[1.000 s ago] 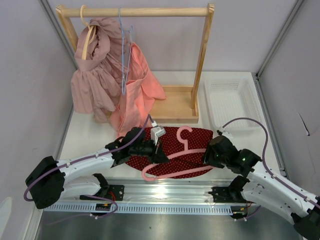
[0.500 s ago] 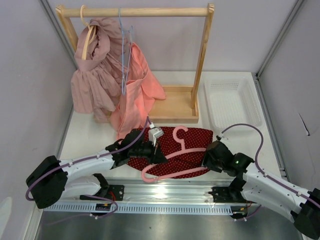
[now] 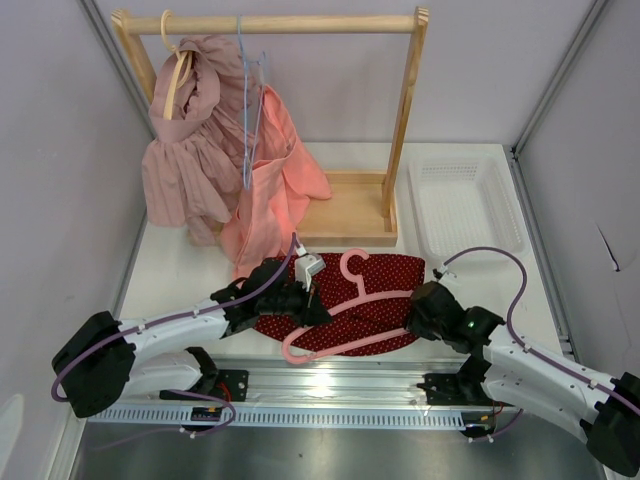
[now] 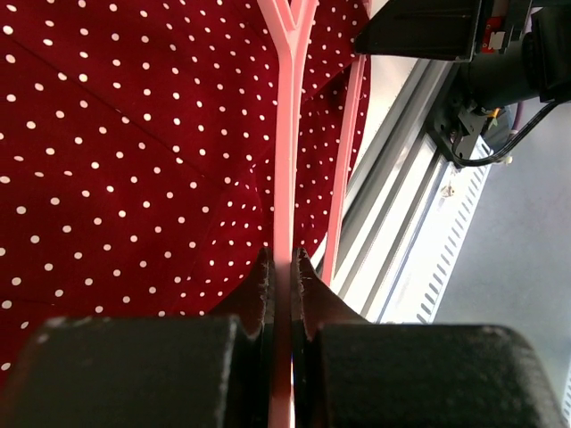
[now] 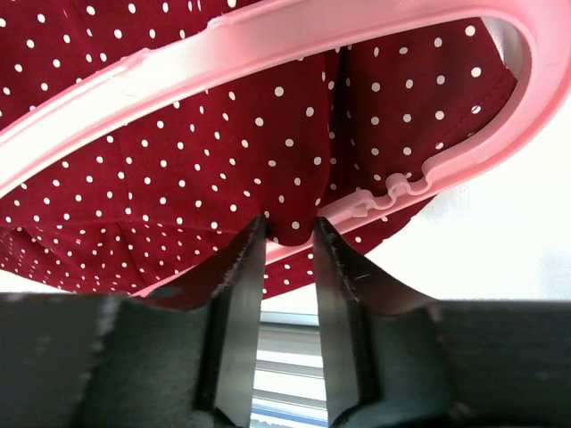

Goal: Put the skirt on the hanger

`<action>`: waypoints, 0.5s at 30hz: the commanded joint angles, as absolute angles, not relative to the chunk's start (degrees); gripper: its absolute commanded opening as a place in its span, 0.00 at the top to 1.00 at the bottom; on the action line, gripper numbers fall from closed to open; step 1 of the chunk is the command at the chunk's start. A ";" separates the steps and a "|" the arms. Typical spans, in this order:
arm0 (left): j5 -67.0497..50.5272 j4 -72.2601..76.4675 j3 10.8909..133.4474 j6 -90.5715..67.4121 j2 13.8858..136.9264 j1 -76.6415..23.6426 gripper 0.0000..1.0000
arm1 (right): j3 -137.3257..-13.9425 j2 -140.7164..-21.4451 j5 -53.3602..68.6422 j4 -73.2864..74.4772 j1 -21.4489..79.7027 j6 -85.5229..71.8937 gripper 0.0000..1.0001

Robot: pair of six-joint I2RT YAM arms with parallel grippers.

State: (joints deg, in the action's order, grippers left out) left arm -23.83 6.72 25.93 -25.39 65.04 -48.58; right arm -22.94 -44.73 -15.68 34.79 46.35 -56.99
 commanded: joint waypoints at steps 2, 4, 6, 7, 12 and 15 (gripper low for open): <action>-22.33 4.92 24.79 -24.34 63.81 -48.52 1.00 | -25.31 -44.21 -18.28 33.57 46.76 -57.66 0.65; -22.06 5.27 24.44 -24.43 63.20 -48.52 1.00 | -25.40 -43.86 -18.72 34.10 46.67 -57.31 0.62; -21.89 5.97 24.00 -24.35 63.02 -48.52 1.00 | -25.40 -43.86 -18.81 34.19 46.58 -56.87 0.62; -21.80 6.32 23.73 -24.35 62.58 -48.52 1.00 | -25.49 -43.94 -18.81 34.19 46.58 -56.78 0.66; -22.24 13.42 20.05 -23.73 60.82 -48.69 1.00 | -28.81 -44.38 -19.51 35.68 46.58 -55.99 0.87; -22.50 18.17 18.20 -24.08 61.17 -48.69 1.00 | -30.93 -44.82 -20.56 37.88 46.58 -54.76 0.87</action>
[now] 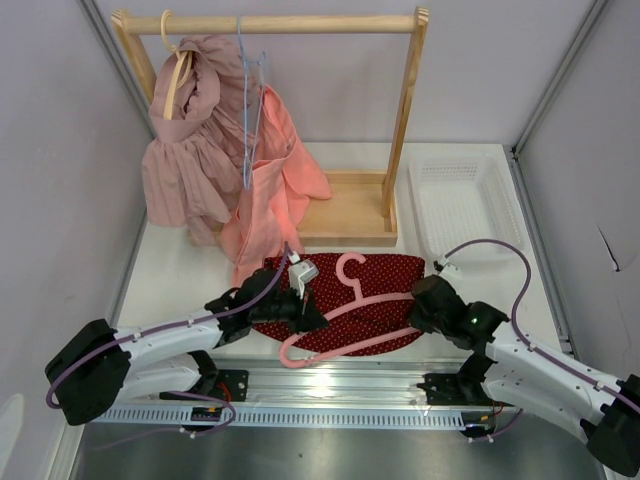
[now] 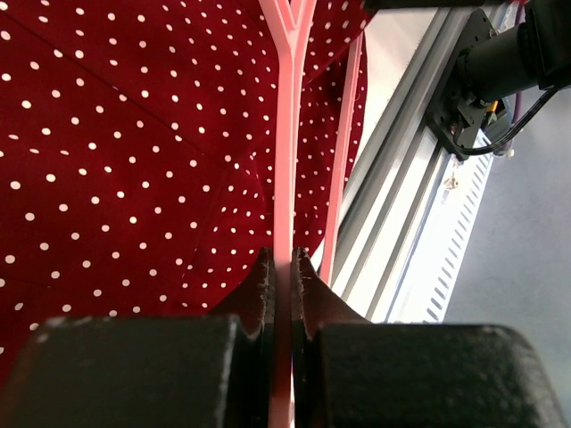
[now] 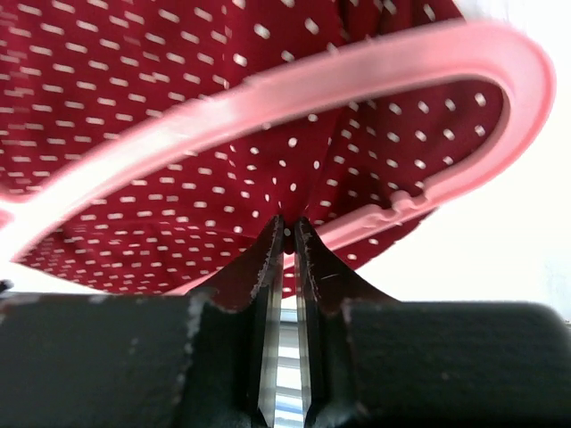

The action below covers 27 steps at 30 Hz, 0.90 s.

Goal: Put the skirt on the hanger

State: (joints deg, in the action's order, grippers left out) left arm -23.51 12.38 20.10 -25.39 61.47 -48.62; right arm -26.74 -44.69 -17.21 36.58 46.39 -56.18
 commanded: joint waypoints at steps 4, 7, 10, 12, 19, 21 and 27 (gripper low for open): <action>-21.62 20.12 18.11 -22.85 62.58 -48.69 1.00 | -33.66 -45.79 -20.30 39.64 46.32 -53.79 0.88; -19.52 20.92 17.93 -22.24 61.97 -48.60 1.00 | -34.45 -45.53 -19.86 40.51 46.32 -53.61 0.88; -17.76 20.48 18.45 -21.10 61.35 -48.17 1.00 | -35.68 -44.92 -20.30 42.10 46.32 -53.35 0.89; -17.14 19.69 18.98 -20.13 61.52 -47.73 1.00 | -36.65 -44.65 -20.57 42.97 46.32 -53.26 0.89; -21.70 23.20 17.67 -20.57 60.12 -45.97 1.00 | -39.55 -44.65 -20.48 45.35 46.32 -52.65 0.89; -24.51 25.39 16.79 -20.65 59.77 -45.88 1.00 | -39.55 -44.82 -20.30 45.26 46.23 -52.56 0.89; -28.73 28.37 15.56 -20.83 61.17 -45.70 1.00 | -39.11 -44.82 -19.69 45.00 46.32 -53.09 0.89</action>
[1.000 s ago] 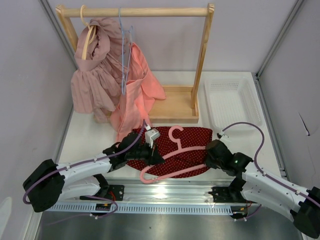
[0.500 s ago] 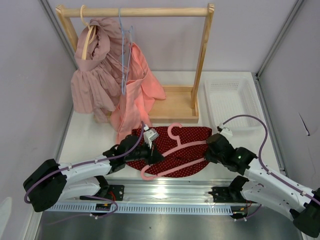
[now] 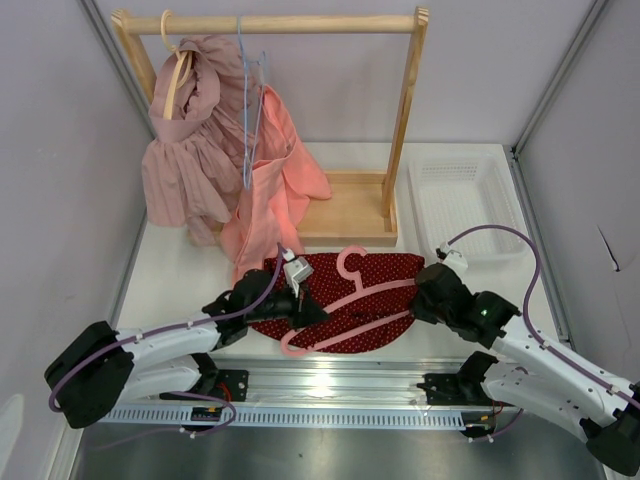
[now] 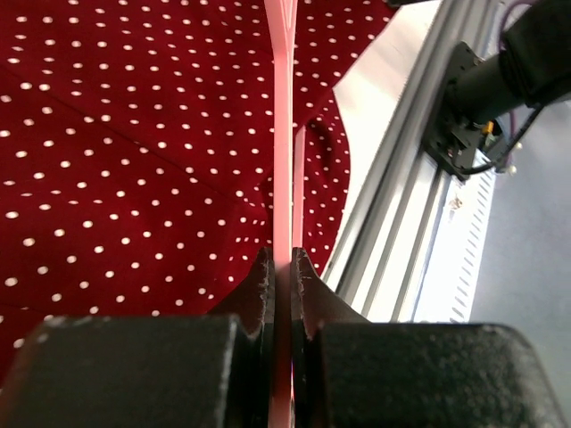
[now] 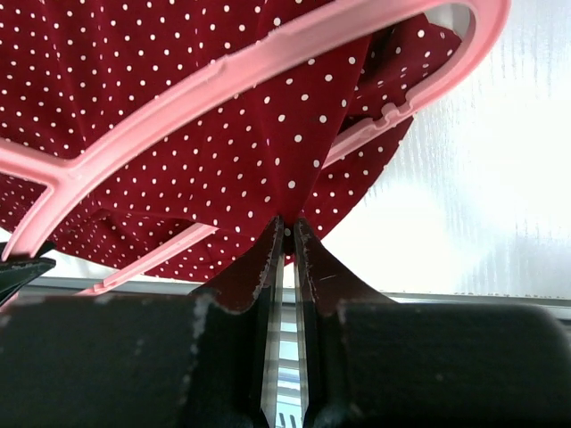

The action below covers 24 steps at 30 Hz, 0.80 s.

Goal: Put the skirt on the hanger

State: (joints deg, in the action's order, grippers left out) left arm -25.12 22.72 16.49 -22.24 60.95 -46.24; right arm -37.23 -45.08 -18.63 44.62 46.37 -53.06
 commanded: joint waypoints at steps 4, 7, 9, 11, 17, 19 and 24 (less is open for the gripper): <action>-31.54 33.30 13.89 -22.76 61.79 -45.35 1.00 | -39.46 -44.82 -19.60 45.53 46.32 -53.09 0.89; -32.68 36.10 12.92 -23.90 61.87 -43.78 1.00 | -39.55 -44.83 -19.60 45.62 46.32 -53.00 0.89; -32.78 38.23 11.61 -25.92 61.18 -42.63 1.00 | -39.64 -44.91 -19.60 45.70 46.32 -53.00 0.89; -32.70 37.89 11.51 -25.75 60.65 -41.75 1.00 | -39.81 -44.83 -19.60 45.88 46.32 -53.00 0.89; -32.26 34.31 12.03 -24.62 58.71 -40.17 1.00 | -40.08 -44.74 -19.60 46.14 46.32 -53.17 0.89; -31.91 33.66 12.22 -24.26 58.36 -39.99 1.00 | -40.17 -44.39 -19.51 46.06 46.32 -53.26 0.89; -31.55 33.48 11.78 -24.17 58.80 -39.99 1.00 | -42.18 -44.30 -19.34 46.93 46.32 -53.17 0.89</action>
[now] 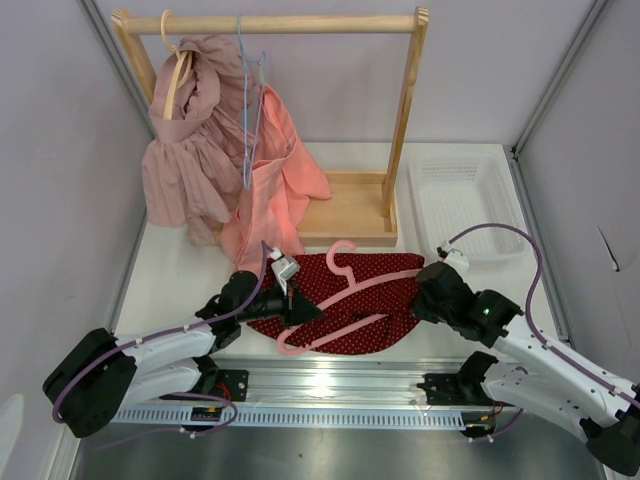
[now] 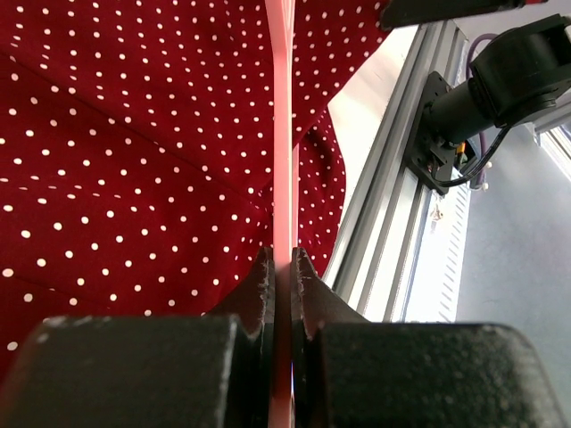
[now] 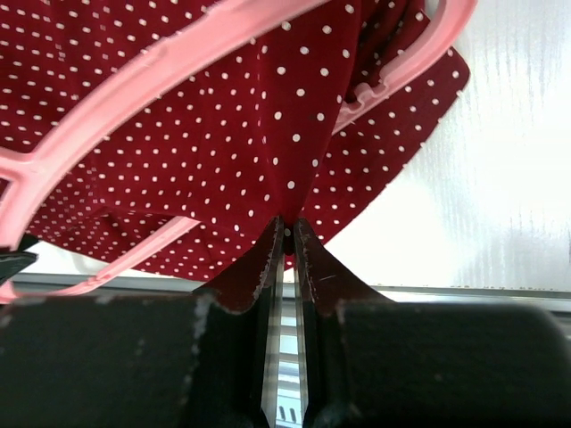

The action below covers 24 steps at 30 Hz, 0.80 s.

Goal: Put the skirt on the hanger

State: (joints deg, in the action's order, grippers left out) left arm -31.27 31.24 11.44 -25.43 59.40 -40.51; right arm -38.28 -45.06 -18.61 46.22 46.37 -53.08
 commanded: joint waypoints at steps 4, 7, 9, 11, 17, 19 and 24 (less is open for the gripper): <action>-30.15 32.70 11.60 -23.82 59.06 -39.90 1.00 | -44.47 -45.00 -19.60 47.81 46.32 -52.65 0.89; -26.82 31.82 11.51 -23.91 58.71 -39.90 1.00 | -45.09 -45.35 -19.60 48.43 46.41 -52.38 0.89; -25.14 30.59 11.69 -23.91 58.10 -39.47 1.00 | -44.91 -44.92 -19.86 48.95 46.32 -52.56 0.89; -24.26 30.59 11.95 -23.82 58.01 -39.11 1.00 | -44.56 -44.48 -19.86 49.65 46.32 -52.91 0.89; -23.90 30.76 12.83 -23.55 58.36 -38.85 1.00 | -46.22 -43.42 -20.65 52.03 46.23 -52.73 0.89; -23.82 31.55 12.57 -23.55 58.36 -38.67 1.00 | -46.67 -43.24 -20.83 52.73 46.06 -52.65 0.89; -25.31 32.52 12.48 -23.56 58.53 -37.18 1.00 | -48.69 -43.07 -21.71 55.36 45.97 -52.38 0.89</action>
State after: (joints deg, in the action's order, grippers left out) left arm -25.45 29.02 11.44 -24.97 59.18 -38.46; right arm -45.28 -43.97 -19.16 52.66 46.26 -52.86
